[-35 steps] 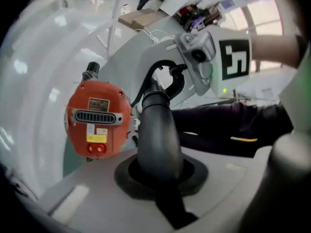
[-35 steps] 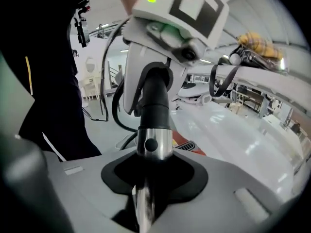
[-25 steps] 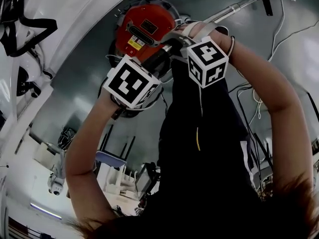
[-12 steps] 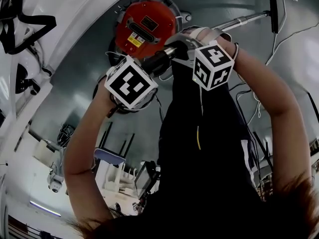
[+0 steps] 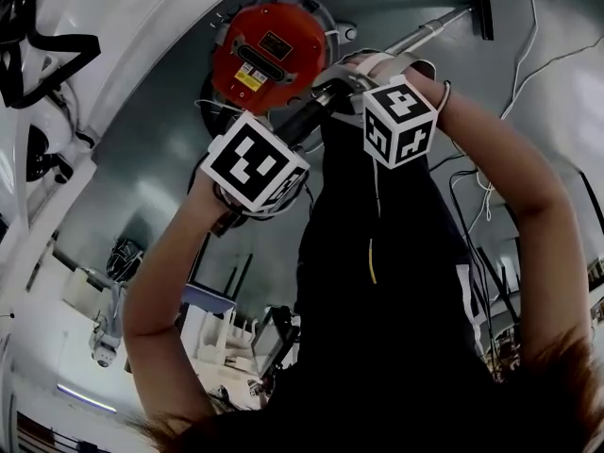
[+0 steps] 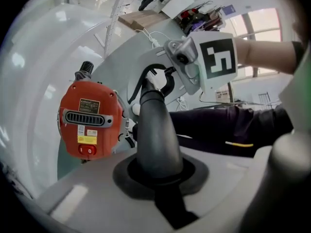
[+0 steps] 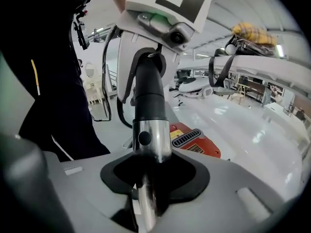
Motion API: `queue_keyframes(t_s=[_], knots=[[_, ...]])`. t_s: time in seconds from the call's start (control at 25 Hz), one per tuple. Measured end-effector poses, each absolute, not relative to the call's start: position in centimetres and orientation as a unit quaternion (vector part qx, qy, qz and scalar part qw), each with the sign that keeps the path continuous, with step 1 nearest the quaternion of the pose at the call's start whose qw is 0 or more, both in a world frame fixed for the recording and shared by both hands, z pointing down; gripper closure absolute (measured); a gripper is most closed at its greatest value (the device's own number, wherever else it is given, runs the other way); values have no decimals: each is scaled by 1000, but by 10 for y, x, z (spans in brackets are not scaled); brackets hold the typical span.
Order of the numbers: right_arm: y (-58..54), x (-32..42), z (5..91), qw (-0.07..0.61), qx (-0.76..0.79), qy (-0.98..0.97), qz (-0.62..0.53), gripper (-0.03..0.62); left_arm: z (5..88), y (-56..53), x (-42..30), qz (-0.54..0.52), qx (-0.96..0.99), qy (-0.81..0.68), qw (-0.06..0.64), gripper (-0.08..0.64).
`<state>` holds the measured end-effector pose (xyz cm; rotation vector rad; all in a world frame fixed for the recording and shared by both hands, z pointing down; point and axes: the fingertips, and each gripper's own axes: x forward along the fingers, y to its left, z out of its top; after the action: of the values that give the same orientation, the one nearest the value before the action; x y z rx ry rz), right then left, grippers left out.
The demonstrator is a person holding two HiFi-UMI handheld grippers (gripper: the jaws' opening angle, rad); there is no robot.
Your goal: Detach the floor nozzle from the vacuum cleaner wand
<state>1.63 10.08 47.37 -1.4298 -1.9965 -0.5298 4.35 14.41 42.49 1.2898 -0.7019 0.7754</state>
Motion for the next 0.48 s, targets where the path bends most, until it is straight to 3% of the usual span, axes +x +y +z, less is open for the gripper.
queue_keyframes(t_s=[0.48], knots=[[98,39,475,296,-562,-751,-179,426,426,150,70,257,556,-299,732,506]])
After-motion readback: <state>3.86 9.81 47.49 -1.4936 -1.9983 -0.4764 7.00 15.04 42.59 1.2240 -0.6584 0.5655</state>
